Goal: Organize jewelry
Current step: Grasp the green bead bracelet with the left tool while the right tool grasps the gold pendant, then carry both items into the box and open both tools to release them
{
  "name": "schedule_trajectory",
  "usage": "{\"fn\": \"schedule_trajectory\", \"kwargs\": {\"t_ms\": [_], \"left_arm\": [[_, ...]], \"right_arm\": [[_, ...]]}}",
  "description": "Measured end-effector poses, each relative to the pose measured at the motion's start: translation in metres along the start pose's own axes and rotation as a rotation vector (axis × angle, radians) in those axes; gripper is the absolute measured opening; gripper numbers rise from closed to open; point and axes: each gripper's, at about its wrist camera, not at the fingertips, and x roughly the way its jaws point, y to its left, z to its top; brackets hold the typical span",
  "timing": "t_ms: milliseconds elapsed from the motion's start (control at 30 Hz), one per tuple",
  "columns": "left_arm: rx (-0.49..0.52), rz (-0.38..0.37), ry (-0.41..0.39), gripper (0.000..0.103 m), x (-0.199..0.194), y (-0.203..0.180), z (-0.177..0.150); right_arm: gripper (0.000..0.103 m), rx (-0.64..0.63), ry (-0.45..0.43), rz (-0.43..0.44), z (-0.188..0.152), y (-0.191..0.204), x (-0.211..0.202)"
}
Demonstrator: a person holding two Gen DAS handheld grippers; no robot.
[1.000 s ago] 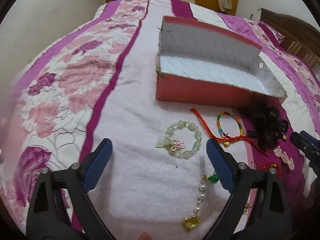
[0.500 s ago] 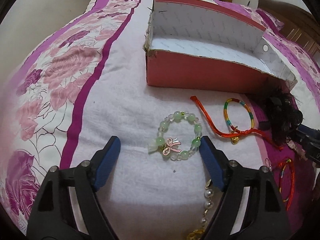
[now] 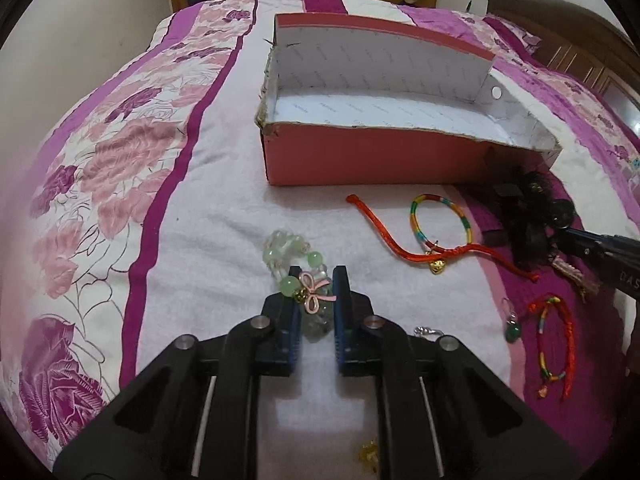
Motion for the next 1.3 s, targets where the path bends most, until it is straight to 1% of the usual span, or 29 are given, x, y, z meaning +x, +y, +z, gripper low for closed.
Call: {"fn": "schedule_trajectory", "kwargs": {"t_ms": [100, 233, 633, 900, 1033, 1200, 1300], "left_arm": [[-0.029, -0.045, -0.003, 0.006, -0.005, 0.011, 0.001], [-0.059, -0.092, -0.020, 0.005, -0.017, 0.013, -0.001], [-0.065, -0.176, -0.118, 0.005, -0.064, 0.007, 0.010], [-0.045, -0.197, -0.182, 0.005, -0.092, 0.002, 0.021], [-0.039, -0.198, -0.203, 0.005, -0.099, 0.000, 0.027], [-0.035, -0.199, -0.227, 0.005, -0.105, 0.000, 0.042], [-0.018, -0.188, -0.257, 0.005, -0.109, 0.000, 0.054]], "right_arm": [[0.020, 0.030, -0.018, 0.029, -0.003, -0.005, -0.009], [0.020, 0.042, -0.051, 0.047, -0.006, -0.005, -0.023], [0.020, 0.023, -0.163, 0.086, -0.007, 0.001, -0.073], [0.020, -0.006, -0.250, 0.122, -0.005, 0.008, -0.107], [0.020, -0.029, -0.285, 0.137, -0.001, 0.013, -0.121], [0.020, -0.061, -0.321, 0.148, 0.013, 0.018, -0.135], [0.020, -0.079, -0.339, 0.149, 0.023, 0.022, -0.140]]}}
